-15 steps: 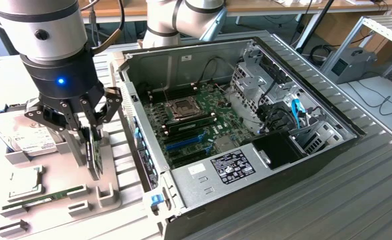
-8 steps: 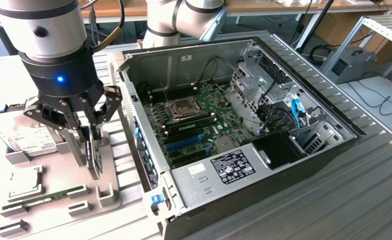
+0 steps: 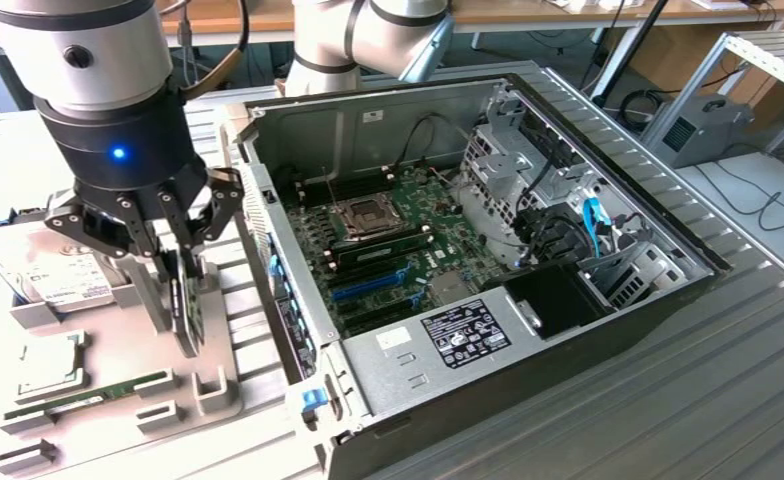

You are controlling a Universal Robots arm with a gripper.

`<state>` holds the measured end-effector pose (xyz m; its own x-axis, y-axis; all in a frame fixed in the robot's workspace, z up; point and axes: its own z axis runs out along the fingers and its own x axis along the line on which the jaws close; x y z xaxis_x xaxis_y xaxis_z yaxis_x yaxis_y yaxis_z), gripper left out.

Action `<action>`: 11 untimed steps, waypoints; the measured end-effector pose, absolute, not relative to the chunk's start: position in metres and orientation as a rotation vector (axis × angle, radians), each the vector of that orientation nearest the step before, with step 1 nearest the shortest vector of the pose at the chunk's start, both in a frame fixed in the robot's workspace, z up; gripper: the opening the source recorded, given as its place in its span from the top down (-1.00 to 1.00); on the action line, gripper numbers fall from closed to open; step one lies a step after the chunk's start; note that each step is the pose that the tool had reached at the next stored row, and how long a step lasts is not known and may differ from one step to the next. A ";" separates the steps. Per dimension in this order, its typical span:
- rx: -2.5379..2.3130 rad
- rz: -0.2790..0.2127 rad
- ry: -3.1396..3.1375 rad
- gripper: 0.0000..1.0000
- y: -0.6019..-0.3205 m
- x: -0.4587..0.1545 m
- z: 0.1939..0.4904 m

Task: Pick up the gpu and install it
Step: 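Pick up the gpu and move the gpu toward the slot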

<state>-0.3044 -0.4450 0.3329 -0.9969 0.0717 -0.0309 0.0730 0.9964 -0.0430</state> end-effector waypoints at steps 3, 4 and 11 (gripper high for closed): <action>0.113 -0.069 3.109 0.48 -0.445 -0.304 0.334; 0.113 -0.069 3.109 0.48 -0.445 -0.304 0.335; 0.113 -0.069 3.109 0.48 -0.445 -0.304 0.338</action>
<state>-0.3044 -0.4450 0.3377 -0.9969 0.0717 -0.0310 0.0730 0.9964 -0.0429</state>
